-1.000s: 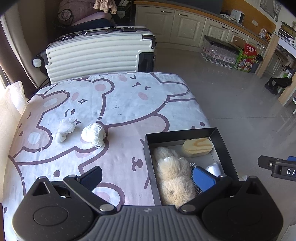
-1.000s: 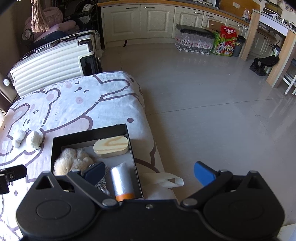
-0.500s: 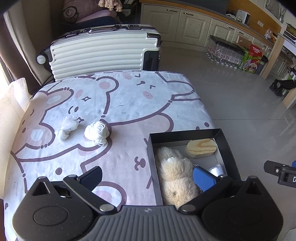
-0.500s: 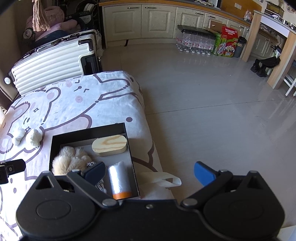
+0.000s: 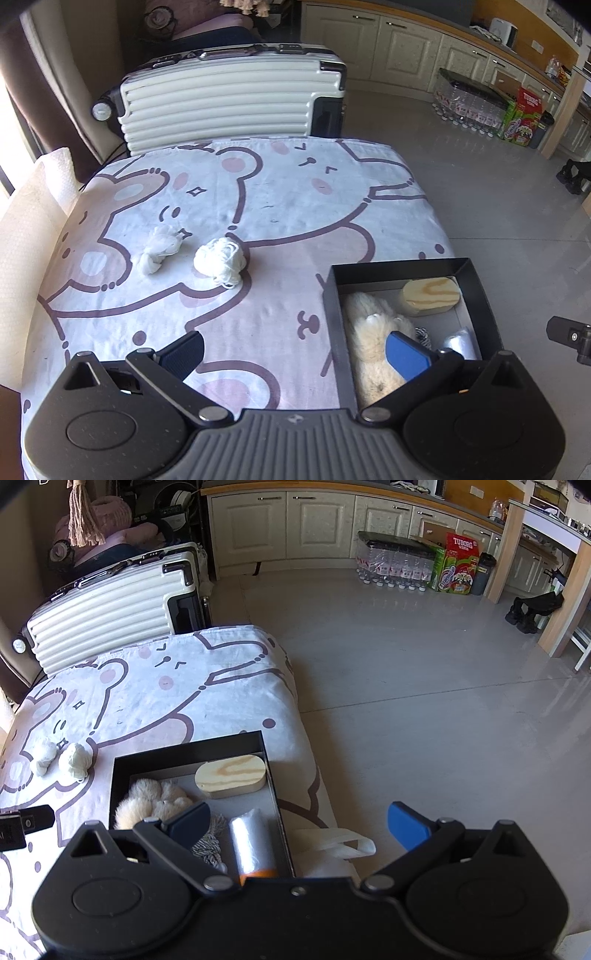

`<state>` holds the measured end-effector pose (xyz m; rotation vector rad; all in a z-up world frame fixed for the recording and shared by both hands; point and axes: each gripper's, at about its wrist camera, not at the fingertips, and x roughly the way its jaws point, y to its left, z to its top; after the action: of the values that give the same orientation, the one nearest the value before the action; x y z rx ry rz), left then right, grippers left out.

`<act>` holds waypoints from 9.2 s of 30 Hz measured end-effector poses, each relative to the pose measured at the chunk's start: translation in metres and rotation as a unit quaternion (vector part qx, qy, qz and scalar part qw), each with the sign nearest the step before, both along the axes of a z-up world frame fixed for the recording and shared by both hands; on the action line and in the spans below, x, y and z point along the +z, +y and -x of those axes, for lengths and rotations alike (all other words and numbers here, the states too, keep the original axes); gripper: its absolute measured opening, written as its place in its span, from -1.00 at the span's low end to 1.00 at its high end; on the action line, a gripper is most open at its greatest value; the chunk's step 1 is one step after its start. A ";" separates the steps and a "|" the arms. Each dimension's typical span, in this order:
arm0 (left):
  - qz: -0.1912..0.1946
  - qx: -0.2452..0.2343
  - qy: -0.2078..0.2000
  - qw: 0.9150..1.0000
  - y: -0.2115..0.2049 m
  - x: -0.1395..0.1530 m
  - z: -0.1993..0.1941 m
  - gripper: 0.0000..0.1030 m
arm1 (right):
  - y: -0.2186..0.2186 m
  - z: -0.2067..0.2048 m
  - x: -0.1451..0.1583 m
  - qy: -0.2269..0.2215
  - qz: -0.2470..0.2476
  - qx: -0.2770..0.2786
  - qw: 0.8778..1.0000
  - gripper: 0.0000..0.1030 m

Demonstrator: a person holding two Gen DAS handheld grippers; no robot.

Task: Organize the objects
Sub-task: 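Move the left tool to the white cloth knot while the right tool approaches the yarn ball, then close the left tool on the cloth knot while the right tool grasps the yarn ball, then carry the cloth knot with the left tool while the right tool carries the yarn ball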

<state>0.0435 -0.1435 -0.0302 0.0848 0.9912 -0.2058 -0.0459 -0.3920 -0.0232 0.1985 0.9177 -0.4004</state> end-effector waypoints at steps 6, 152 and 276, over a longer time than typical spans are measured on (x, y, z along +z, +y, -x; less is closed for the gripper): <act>-0.002 0.030 0.000 1.000 0.027 0.000 -0.006 1.00 | 0.016 -0.014 -0.001 0.001 -0.002 0.012 1.000 1.00; 0.036 0.070 0.016 0.997 0.141 -0.095 -0.160 -0.40 | 0.159 -0.227 -0.097 0.011 -0.192 0.225 0.955 -0.23; 0.110 -0.099 -0.047 0.988 -0.041 0.039 0.019 -0.39 | 0.009 0.004 0.039 -0.082 -0.037 0.103 0.991 -0.22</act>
<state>0.0248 -0.1841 0.0086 -0.0095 0.8600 -0.4876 -0.0502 -0.3830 0.0155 0.1985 0.7824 -0.1560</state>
